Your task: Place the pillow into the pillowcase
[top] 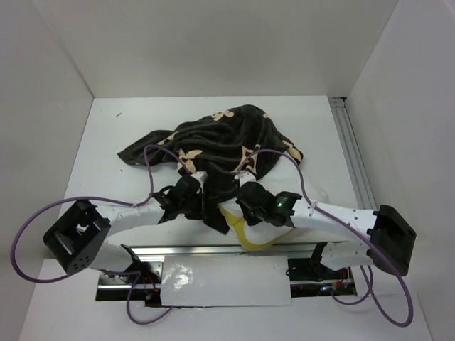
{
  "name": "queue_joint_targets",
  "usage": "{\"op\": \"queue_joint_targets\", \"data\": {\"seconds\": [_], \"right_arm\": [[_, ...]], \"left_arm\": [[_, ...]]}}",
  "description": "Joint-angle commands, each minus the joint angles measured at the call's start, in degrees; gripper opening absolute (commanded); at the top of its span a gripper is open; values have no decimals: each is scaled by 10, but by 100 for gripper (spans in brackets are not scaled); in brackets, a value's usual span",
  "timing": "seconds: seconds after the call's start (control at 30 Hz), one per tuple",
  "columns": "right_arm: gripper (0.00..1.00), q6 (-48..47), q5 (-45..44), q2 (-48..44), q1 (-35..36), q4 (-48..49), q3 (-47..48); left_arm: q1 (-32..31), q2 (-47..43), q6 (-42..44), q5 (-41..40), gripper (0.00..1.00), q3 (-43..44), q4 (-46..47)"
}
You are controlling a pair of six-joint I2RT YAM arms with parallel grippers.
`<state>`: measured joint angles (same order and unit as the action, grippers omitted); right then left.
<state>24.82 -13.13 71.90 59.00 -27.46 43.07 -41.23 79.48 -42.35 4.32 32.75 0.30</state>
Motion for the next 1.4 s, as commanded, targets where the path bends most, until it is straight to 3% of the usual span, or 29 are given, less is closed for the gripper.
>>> {"op": "queue_joint_targets", "data": {"seconds": [0.0,0.13,0.43,0.6,0.77,0.87,1.03,1.13,1.17,1.2,1.23,1.3,1.37], "right_arm": [[0,-17,31,-15,-13,46,-1],[0,-38,-18,-63,-13,107,24],[0,-114,-136,-115,-1,371,57],[0,-154,-190,-97,10,552,37],[0,-227,-285,-61,23,718,7],[0,-189,-261,-34,28,752,-29],[0,-94,-254,5,45,663,-79],[0,-42,-247,-14,51,610,-125],[5,-36,-247,-22,51,600,-134],[18,-27,-247,-44,51,578,-134],[44,-27,-231,-58,45,539,-139],[63,-20,-192,-88,39,500,-139],[78,8,-184,-135,34,434,-133]], "left_arm": [[-10,-16,4,-19,0,30,-23],[-48,-82,4,-19,0,48,-46],[-176,-231,52,-59,0,172,-158],[-250,-242,71,-59,0,249,-210],[-256,-226,89,26,0,283,-226],[-256,-221,104,86,0,289,-191],[-256,-226,104,80,0,289,-191],[-256,-219,111,85,25,289,-191],[-256,-219,116,85,39,289,-200],[-256,-203,116,79,43,296,-208],[-256,-195,124,70,43,310,-221],[-256,-182,132,64,46,325,-240],[-256,-177,139,71,57,331,-246]]}}
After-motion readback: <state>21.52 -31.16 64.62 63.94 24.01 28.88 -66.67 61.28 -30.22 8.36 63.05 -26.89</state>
